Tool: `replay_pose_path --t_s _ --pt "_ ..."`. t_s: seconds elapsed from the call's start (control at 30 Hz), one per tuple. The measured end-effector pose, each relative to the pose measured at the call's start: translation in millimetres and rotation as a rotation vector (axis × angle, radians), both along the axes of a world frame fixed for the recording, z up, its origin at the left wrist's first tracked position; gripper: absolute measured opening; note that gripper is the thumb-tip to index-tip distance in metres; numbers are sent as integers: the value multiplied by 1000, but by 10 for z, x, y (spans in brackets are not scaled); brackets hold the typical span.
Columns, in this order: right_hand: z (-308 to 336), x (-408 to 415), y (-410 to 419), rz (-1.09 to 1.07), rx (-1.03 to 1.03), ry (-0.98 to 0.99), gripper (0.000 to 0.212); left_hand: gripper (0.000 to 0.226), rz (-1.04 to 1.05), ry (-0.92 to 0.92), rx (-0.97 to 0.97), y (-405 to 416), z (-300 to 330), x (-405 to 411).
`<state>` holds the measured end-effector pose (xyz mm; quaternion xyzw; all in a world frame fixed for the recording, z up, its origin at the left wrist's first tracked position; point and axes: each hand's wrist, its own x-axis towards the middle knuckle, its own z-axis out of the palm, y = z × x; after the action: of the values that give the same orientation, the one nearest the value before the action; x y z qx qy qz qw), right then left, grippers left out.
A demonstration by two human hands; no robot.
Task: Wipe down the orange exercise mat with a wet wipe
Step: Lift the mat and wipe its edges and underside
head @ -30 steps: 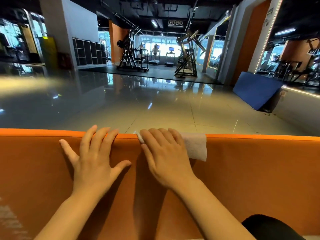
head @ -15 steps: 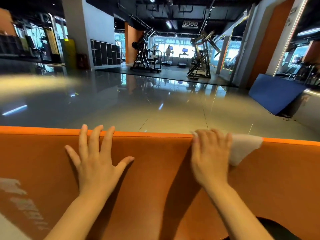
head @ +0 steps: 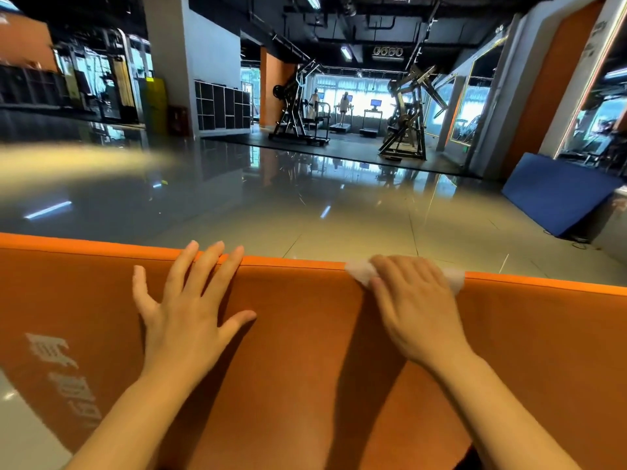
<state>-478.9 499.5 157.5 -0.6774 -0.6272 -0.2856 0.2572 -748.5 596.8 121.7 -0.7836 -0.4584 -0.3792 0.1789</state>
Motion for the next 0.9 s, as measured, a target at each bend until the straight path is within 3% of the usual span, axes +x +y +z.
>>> replay_pose_path --t_s 0.2,0.43,0.57,0.73,0.9 --pt "-86 130 -49 -90 82 146 42 82 38 60 -10 -3 3 -277" --pt "-33 -867 320 37 23 218 43 105 9 140 3 -56 217 -275" --pt "-56 -1416 511 149 58 147 36 82 -10 149 62 34 127 -474" --pt "-71 -1036 476 71 16 -19 36 92 95 69 -109 307 62 -898" --pt "-93 -545 351 -111 89 15 41 88 40 43 -42 397 91 -998"
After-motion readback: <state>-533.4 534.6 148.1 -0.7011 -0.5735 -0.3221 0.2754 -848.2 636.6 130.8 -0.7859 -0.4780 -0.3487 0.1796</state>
